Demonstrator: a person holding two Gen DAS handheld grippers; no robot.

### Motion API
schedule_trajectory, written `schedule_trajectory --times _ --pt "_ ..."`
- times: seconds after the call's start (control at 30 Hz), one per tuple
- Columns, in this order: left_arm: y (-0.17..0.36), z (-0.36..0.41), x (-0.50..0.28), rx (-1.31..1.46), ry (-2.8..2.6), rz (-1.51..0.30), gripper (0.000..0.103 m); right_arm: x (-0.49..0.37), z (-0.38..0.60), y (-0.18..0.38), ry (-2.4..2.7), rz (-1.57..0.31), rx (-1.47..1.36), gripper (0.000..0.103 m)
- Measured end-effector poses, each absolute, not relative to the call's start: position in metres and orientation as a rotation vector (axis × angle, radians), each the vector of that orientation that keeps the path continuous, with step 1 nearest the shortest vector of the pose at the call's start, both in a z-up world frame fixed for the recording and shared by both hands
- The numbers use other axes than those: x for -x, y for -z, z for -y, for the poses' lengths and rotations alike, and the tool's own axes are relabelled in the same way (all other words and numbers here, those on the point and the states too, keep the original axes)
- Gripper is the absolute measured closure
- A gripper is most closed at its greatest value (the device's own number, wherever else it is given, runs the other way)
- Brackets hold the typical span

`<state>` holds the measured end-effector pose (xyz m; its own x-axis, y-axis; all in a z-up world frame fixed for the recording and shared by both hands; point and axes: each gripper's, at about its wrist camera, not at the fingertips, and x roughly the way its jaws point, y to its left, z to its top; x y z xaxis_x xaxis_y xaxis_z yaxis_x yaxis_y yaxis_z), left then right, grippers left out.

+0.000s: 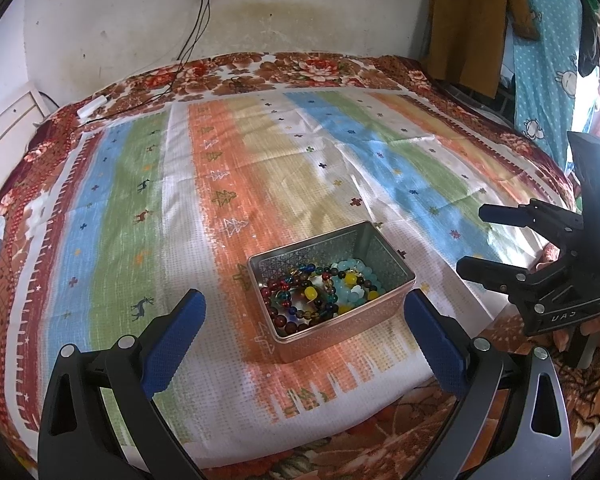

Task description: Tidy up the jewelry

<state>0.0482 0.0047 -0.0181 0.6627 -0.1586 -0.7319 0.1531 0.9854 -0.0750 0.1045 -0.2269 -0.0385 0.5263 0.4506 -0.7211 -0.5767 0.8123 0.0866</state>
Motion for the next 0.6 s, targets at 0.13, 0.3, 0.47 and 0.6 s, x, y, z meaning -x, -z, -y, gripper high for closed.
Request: schedule_trajectory --times 0.13,0.3,0.47,0.6 --pt "0.0201 -0.0033 -0.0481 0.001 0.181 -0.835 0.006 -0.1052 0.2262 0.0388 -0.619 -0.811 0.172 0.008" --pt "0.0221 -0.0024 -0.0471 0.000 0.181 -0.837 0.006 -0.1050 0.2266 0.0389 -0.619 -0.811 0.173 0.008" --pt "0.0224 -0.0020 -0.0470 -0.004 0.182 -0.838 0.006 -0.1049 0.2257 0.0398 -0.621 -0.813 0.175 0.008" --pt "0.0224 -0.0025 -0.0471 -0.002 0.181 -0.838 0.006 -0.1042 0.2244 0.0415 -0.622 -0.815 0.179 0.008"
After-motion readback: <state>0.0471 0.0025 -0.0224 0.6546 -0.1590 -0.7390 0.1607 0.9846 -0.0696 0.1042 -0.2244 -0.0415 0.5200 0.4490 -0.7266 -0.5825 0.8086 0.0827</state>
